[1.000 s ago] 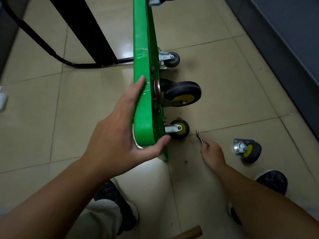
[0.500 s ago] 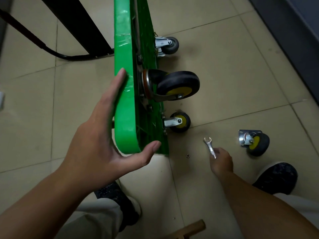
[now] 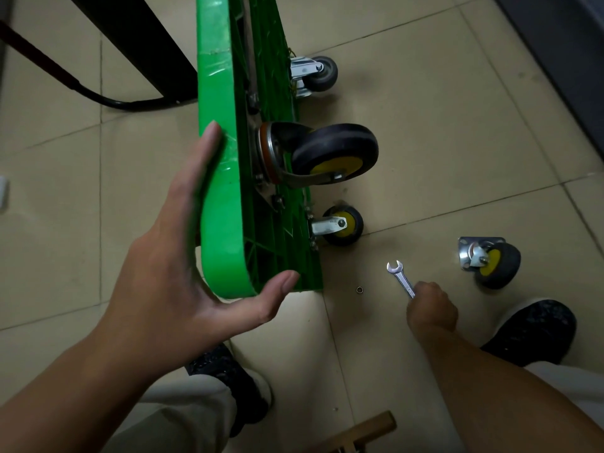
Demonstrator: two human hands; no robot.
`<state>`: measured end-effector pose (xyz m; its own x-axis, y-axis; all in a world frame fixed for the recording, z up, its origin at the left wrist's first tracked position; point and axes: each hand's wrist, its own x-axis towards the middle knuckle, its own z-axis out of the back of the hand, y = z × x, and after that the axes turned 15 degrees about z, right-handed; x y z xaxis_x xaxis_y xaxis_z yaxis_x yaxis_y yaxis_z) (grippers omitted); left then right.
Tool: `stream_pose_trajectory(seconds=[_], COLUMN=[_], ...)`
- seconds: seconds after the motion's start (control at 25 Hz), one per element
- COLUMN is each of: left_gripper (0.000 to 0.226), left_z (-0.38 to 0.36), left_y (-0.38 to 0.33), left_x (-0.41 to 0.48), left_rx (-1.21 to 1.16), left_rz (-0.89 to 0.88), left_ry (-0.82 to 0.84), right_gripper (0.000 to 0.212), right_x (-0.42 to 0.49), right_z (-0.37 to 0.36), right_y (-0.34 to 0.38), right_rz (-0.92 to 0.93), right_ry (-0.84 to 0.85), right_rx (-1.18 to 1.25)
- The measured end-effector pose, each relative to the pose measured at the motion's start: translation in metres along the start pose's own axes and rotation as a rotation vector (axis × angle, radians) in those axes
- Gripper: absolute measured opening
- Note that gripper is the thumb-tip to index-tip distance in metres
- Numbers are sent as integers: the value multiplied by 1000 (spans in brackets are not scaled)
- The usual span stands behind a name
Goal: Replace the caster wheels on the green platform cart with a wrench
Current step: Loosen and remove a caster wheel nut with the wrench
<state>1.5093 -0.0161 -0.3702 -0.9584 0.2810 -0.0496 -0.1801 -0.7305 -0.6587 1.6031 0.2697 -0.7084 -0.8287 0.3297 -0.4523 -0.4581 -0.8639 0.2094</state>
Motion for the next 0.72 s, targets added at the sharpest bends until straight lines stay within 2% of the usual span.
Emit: stream_pose_trajectory(seconds=[0.08,0.28,0.4,0.52,0.6,0.72], left_gripper=[116,117,118,117,115,113], left_z=[1,1,4,8,9,10], left_y=[2,0,-1,-2,-4,-5], left_x=[0,0,-3,-8,-10,-14], left_rx=[-4,23,15,-18,-71,-102], left_rz=[5,2,12,33,68,115], left_ry=[6,19,27,43,45,29], right_gripper=[13,4,11,19,20,26], right_x=[0,7,17,27,30,10], right_z=[-3,2,29,89,140,204], right_y=[0,-3,8,27,51,103], right_rz=[-10,-50,-123,-162,-69,253], right_ry=[33,52,-92,-256,-282,-83], right_rx=[-38,60,278,459,513,579])
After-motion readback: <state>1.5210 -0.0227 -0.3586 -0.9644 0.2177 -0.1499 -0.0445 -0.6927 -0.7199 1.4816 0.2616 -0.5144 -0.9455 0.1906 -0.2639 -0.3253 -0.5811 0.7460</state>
